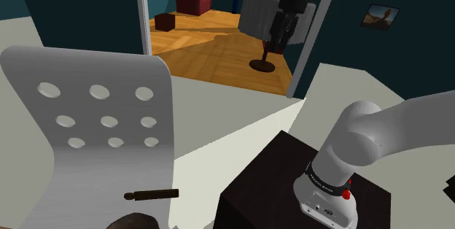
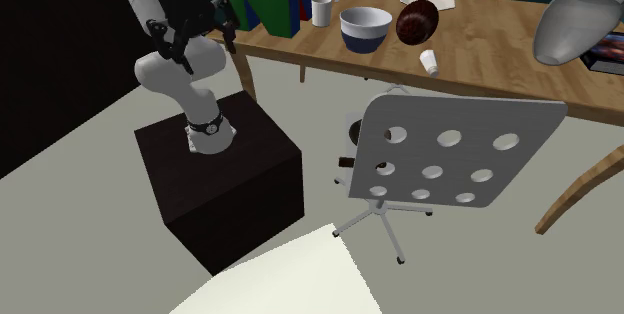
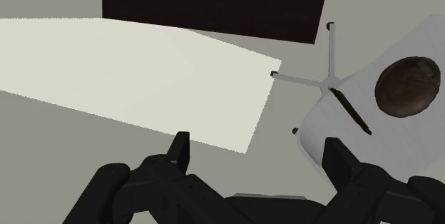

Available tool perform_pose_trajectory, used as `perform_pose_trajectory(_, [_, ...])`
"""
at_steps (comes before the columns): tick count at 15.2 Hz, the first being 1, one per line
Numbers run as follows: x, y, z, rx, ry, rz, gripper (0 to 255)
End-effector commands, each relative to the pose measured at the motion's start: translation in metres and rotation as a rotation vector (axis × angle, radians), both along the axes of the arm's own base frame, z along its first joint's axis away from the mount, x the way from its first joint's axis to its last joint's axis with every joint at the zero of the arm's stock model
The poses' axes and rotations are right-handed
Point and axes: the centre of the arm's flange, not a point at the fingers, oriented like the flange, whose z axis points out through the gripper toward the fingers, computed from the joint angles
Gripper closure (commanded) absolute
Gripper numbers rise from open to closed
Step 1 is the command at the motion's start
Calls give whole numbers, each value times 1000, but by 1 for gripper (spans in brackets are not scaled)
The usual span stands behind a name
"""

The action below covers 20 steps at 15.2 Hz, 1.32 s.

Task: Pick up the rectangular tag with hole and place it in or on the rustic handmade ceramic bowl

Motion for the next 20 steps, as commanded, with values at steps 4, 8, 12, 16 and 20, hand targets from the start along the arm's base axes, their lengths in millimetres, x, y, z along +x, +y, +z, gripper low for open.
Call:
perform_pose_trajectory(4, [11, 23, -31, -6, -7, 52, 0])
perform_pose_trajectory(8, [24, 54, -72, -15, -17, 120, 0])
perform_pose_trajectory(12, [35, 85, -114, -23, -27, 189, 0])
perform_pose_trajectory(16, [44, 117, -156, -32, -37, 258, 0])
perform_pose_trajectory(20, [52, 149, -198, -40, -47, 327, 0])
